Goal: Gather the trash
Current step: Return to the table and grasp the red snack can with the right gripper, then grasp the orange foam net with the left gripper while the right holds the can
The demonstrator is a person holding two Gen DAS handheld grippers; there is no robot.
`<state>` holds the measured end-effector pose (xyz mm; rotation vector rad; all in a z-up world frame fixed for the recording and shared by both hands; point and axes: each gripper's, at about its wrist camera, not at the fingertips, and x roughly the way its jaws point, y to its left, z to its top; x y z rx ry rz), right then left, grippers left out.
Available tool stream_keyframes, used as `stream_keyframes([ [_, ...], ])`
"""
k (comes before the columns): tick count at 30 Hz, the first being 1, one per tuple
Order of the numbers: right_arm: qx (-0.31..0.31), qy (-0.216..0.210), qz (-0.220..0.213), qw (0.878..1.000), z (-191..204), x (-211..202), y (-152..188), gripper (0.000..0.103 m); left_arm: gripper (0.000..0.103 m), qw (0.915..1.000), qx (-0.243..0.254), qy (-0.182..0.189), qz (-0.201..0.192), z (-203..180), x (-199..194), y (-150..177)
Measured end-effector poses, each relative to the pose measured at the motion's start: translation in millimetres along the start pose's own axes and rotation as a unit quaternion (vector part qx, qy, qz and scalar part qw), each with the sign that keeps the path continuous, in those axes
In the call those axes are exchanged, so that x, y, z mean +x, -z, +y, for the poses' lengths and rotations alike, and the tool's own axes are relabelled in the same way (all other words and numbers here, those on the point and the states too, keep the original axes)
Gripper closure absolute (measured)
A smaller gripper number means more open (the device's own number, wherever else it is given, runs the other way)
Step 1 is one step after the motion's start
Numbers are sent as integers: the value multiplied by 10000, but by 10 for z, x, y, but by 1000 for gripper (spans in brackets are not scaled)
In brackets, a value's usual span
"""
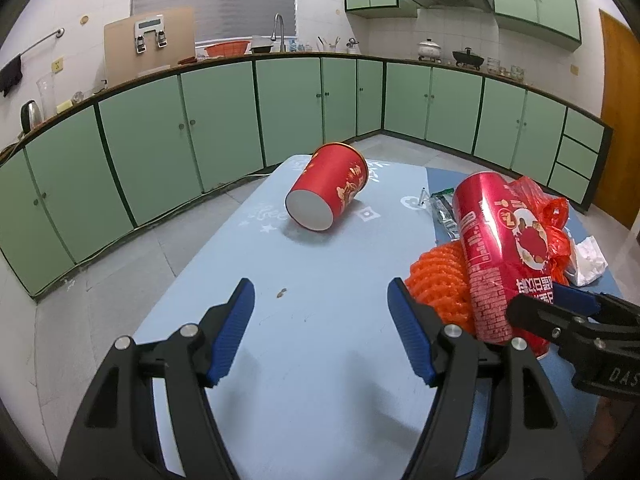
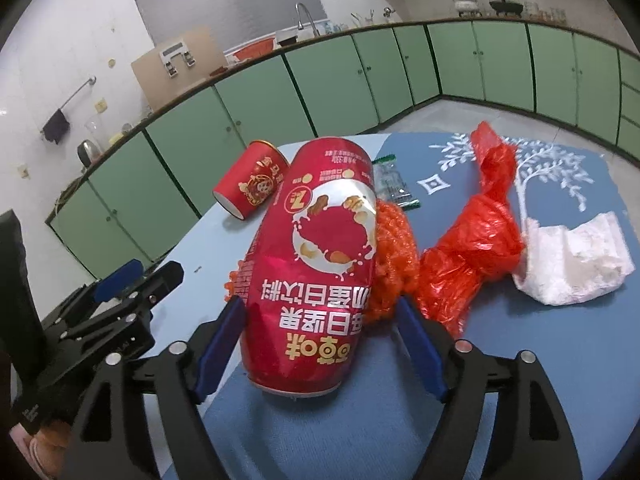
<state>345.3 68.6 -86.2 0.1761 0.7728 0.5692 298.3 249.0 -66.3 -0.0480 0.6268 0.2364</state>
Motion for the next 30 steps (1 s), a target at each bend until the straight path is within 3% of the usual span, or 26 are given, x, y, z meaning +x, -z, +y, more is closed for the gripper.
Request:
stream_keyframes([
  [1, 16, -51, 7, 10000, -9, 15, -8, 28, 35, 10000, -6, 10, 4, 1, 10, -5],
  [6, -16, -220, -58, 9997, 6, -38, -30, 53, 35, 10000, 4, 24, 30, -2, 43, -15],
  [8, 2, -281, -101, 9996, 8, -83, -38, 68, 35, 10000, 15, 19, 25, 1, 47, -19],
  [10, 93, -446, -118, 9989, -23, -138, -45, 74, 35, 10000, 10, -4, 23, 3, 49, -16],
  [21, -382, -510, -22, 9980, 226, -207, 15, 76, 33, 9998, 56, 117, 122, -25, 108, -30],
  [25, -250, -531, -18, 9983, 175, -172, 16, 70, 34, 9999, 21, 109, 98, -12, 101, -39],
  [26, -229, -541, -30, 9983, 170, -165, 17, 75, 34, 9999, 19, 106, 99, -10, 103, -38],
  [30, -244, -621, -78, 9977, 182, -212, 51, 77, 33, 9999, 35, 100, 86, -29, 91, -33],
])
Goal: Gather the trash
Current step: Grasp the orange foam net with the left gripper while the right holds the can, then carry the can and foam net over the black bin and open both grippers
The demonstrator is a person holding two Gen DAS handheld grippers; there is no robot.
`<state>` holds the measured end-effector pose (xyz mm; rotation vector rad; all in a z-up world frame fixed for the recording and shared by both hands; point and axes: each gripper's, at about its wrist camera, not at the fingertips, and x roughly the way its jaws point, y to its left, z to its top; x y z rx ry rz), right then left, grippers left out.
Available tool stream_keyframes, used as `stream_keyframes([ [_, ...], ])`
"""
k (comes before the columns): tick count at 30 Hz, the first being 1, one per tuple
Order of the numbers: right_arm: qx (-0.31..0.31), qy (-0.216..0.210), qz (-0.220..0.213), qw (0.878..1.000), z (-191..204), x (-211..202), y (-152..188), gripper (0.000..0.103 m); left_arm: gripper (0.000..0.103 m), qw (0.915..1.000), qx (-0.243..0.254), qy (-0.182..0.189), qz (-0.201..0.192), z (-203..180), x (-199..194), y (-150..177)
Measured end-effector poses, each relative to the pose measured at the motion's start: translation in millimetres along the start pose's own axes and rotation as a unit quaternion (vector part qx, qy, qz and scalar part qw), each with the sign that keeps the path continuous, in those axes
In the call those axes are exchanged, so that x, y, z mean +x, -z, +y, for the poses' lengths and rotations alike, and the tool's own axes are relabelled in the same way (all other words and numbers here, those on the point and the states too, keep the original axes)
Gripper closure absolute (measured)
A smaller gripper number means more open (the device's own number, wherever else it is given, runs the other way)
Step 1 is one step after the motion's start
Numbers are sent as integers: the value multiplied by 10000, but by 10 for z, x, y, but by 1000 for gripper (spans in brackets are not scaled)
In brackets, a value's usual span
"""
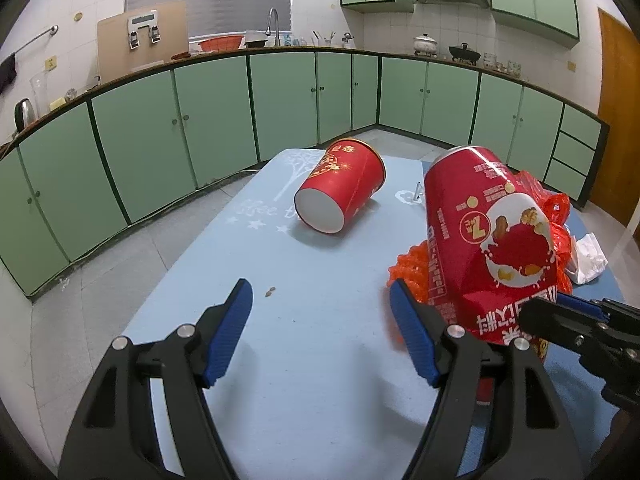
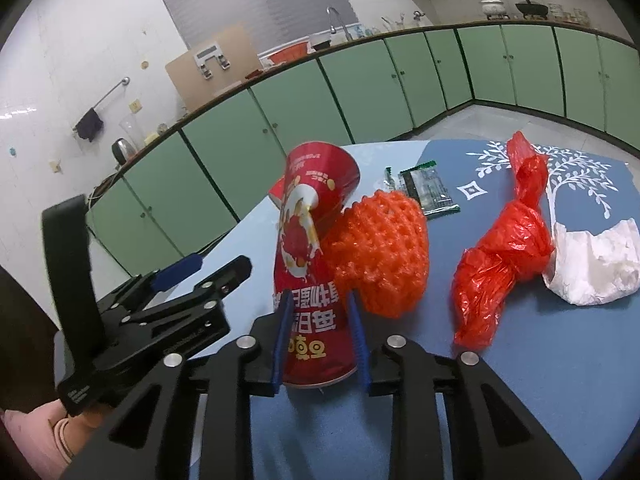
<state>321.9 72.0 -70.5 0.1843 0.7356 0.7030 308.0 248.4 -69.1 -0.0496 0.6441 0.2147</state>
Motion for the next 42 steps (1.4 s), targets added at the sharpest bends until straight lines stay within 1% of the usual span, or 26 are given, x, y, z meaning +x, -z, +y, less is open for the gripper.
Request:
stream_keyframes([
  [4, 105, -93, -146, 9998, -6, -143, 20, 79, 33, 10000, -25, 17, -20, 3, -33, 3],
  [10, 437, -135, -515, 9976, -167, -562, 23, 80, 33, 9998, -28, 179, -52, -91, -119, 3],
  [14, 412, 109, -636, 9971, -259, -886, 109, 80, 33, 9990, -13, 451, -1, -238, -142, -4],
  [17, 532, 298, -666, 9959, -383, -1159, 256, 80, 31, 9977, 20, 679, 36, -395, -143, 28],
  [21, 534, 681, -487, 9951, -496, -1376, 452, 80, 30, 9964, 104, 836, -44, -565, -189, 25],
  [24, 603, 844, -266, 9943, -608, -1414, 584, 80, 30, 9962, 193, 851, -55, -703, -191, 27],
  [25, 652, 823, -179, 9943, -648, -1392, 614, 80, 30, 9962, 190, 853, -33, -740, -183, 35],
  [27, 822, 688, -225, 9940, -715, -1392, 639, 78, 30, 9963, 197, 837, 9, -802, -171, 57],
  [29, 888, 587, -127, 9942, -775, -1352, 645, 72, 30, 9964, 240, 812, 39, -836, -159, 71],
  [32, 804, 571, 43, 9951, -766, -1244, 635, 64, 30, 9965, 289, 781, 38, -868, -146, 81],
  [34, 757, 575, 151, 9954, -771, -1147, 640, 56, 30, 9964, 269, 802, 57, -861, -144, 79],
  [36, 801, 432, 194, 9957, -790, -1087, 648, 64, 30, 9960, 253, 850, 41, -846, -170, 77],
  [37, 818, 370, 185, 9958, -794, -1084, 653, 66, 30, 9959, 267, 865, 5, -840, -203, 75],
  [40, 705, 437, 56, 9965, -756, -1125, 664, 71, 29, 9953, 226, 934, -89, -793, -310, 66],
  [42, 786, 449, -42, 9959, -777, -1181, 673, 72, 29, 9946, 164, 1015, -124, -785, -377, 57],
])
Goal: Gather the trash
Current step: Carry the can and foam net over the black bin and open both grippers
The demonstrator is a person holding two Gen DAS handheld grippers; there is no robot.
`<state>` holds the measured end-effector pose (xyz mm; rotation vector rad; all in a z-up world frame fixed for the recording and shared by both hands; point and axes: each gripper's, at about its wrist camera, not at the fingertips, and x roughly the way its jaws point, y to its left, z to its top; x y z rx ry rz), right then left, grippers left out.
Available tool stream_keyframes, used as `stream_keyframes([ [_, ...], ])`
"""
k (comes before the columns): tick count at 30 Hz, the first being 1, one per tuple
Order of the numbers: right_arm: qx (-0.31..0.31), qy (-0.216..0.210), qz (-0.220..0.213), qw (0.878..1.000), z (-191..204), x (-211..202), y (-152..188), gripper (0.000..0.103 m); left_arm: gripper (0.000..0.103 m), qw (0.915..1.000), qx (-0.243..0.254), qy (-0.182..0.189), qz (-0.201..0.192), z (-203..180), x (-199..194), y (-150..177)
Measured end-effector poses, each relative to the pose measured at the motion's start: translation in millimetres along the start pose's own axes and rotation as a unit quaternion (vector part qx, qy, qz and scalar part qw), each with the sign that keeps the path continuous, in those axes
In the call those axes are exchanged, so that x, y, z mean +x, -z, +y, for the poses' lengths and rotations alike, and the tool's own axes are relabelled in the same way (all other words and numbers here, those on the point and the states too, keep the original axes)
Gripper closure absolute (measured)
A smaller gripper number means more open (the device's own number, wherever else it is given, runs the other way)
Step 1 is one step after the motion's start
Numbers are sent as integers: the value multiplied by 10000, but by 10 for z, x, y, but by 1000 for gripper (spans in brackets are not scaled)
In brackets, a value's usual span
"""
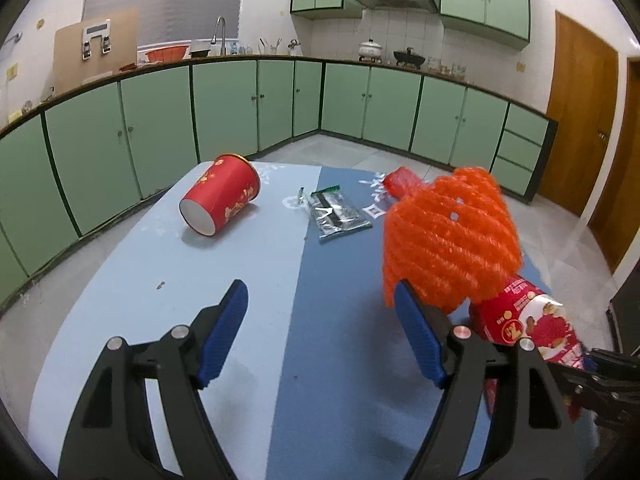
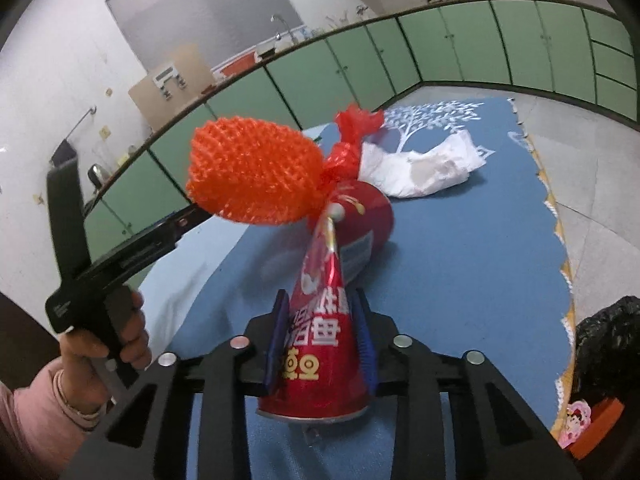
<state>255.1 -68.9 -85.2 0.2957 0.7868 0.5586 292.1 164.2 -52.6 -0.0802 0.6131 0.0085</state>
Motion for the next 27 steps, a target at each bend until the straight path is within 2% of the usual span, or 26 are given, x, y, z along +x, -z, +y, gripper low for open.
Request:
stream_keyframes([
  [5, 16, 68, -240, 9997, -57, -235, 11, 74, 28, 9997, 155, 128, -140, -139, -161, 27],
  [12, 192, 280, -499, 9982, -210, -531, 14, 76, 17, 9978, 542, 338, -169, -371, -301, 161],
  [13, 211, 290, -513, 9980, -234, -541, 8, 76, 16, 9978, 576, 279, -154, -391, -283, 164],
  [15, 252, 317, -562, 9976, -267, -578, 20, 77, 15, 9979, 642, -95, -29, -413, -187, 160],
  [20, 349, 405, -617, 9967, -352, -656, 47, 78, 15, 9967, 413, -703, -9, -216, -53, 161],
  [27, 376, 384, -393, 9978, -352, -555, 132, 80, 15, 9979, 291, -574, 62, -119, 52, 198],
])
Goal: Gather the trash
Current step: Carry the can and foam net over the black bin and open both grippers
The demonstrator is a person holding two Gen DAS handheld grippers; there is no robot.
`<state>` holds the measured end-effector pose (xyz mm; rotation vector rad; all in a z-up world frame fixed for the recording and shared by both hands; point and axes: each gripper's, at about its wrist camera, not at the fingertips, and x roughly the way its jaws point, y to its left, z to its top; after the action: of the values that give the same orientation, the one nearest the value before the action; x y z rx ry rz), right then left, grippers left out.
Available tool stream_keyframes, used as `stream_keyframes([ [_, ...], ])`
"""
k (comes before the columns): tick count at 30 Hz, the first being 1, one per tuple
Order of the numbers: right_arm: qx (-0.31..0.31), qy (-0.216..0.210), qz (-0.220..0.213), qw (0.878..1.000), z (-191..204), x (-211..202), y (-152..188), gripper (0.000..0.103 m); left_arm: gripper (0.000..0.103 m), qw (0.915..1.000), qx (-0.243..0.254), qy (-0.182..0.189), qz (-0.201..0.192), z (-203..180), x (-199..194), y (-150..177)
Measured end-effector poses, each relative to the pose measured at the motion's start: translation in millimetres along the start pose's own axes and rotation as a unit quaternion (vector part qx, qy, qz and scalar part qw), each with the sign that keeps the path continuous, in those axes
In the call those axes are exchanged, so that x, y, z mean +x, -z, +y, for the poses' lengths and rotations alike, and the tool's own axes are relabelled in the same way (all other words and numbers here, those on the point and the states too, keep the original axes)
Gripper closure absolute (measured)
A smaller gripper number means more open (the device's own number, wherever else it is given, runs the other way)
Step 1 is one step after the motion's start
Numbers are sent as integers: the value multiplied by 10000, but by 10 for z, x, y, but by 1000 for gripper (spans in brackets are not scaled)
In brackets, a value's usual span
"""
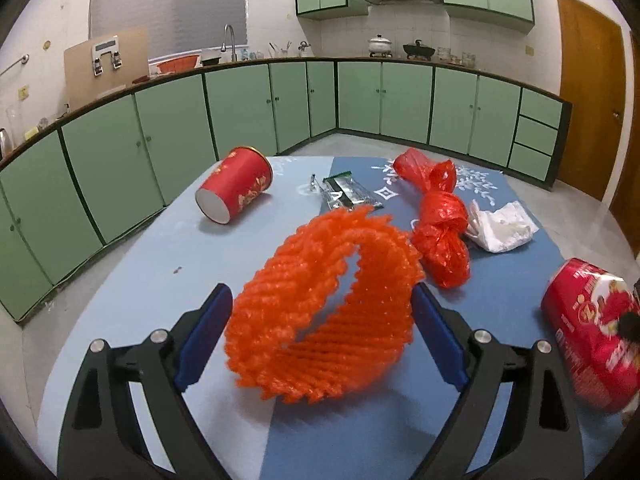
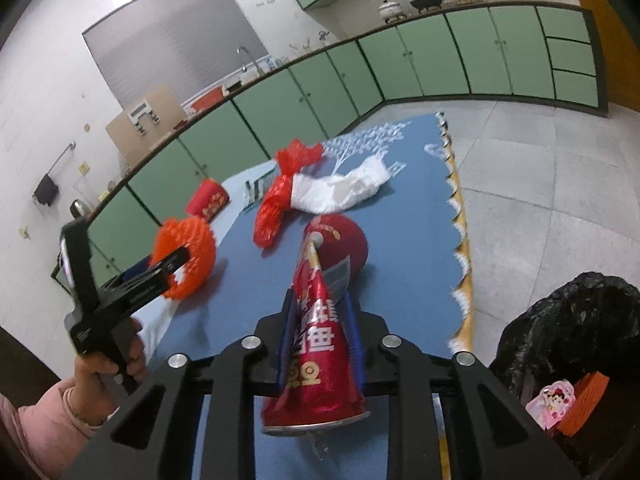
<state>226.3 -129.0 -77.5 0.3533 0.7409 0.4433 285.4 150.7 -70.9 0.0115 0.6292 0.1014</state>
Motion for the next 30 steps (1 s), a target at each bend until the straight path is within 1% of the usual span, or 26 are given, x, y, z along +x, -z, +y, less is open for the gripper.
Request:
stream_keyframes([
  [2, -63, 28, 16, 10000, 32, 23, 26, 81, 15, 9997, -12, 90, 213, -17, 141, -9],
  [5, -59, 21, 55, 10000, 25, 29, 16, 81, 17, 9991, 44, 209, 356, -55, 243, -58],
  [6, -58, 16, 59, 10000, 20, 25, 18, 81, 29, 9990, 51, 259, 368, -73, 259, -60],
  [7, -67, 19, 57, 10000, 23, 23, 20, 81, 46, 9986, 39, 324, 414, -83, 278, -64],
  [8, -57, 17, 42, 10000, 24, 19, 21, 81, 57, 9982, 18, 393, 459, -89, 293, -61],
  [9, -33, 19, 19, 10000, 19, 16, 26, 81, 73, 9975, -25, 487, 520, -92, 307, -55],
  [10, 0, 24, -10, 10000, 11, 9, 28, 81, 79, 9971, -58, 540, 526, -102, 301, -47],
  [11, 17, 35, -27, 10000, 4, 0, 26, 81, 82, 9974, -53, 532, 487, -110, 285, -44],
  [15, 77, 142, -186, 9997, -39, -117, 1, 82, 87, 9980, -17, 575, 266, -189, 124, -48],
  [19, 158, 238, -431, 9987, -141, -353, -41, 83, 88, 9968, -3, 798, 57, -335, -101, -65],
  [22, 224, 373, -626, 9971, -250, -565, -54, 84, 88, 9941, -2, 1085, -90, -502, -278, -83],
  [25, 310, 549, -783, 9949, -404, -802, -35, 86, 88, 9899, 114, 1404, -185, -777, -422, -100],
  [27, 377, 712, -854, 9931, -534, -958, -10, 103, 88, 9849, 146, 1717, -172, -1002, -503, -107],
  [29, 516, 826, -894, 9912, -711, -1116, 19, 103, 88, 9802, 197, 1966, -155, -1219, -567, -92],
  [30, 507, 963, -839, 9905, -786, -1167, 35, 103, 88, 9759, 280, 2160, -131, -1419, -614, -79],
])
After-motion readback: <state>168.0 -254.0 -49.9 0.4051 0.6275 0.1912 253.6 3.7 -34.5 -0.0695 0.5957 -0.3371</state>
